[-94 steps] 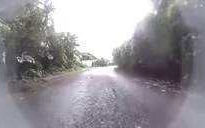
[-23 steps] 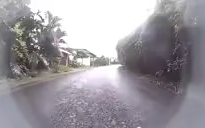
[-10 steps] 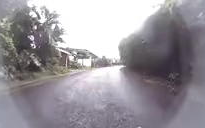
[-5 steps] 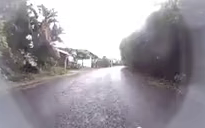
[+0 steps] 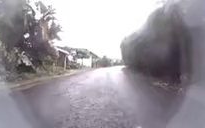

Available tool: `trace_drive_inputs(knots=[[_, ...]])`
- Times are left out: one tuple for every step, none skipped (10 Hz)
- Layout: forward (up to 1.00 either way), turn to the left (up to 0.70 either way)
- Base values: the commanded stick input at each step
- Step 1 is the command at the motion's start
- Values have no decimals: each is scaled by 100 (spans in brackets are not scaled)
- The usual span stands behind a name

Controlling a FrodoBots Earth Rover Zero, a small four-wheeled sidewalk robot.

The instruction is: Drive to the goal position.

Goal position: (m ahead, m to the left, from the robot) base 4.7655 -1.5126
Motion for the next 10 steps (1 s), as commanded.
trace_drive_inputs(knots=[[70,0],[70,0],[70,0],[70,0],[70,0],[70,0],[70,0],[70,0],[70,0],[70,0]])
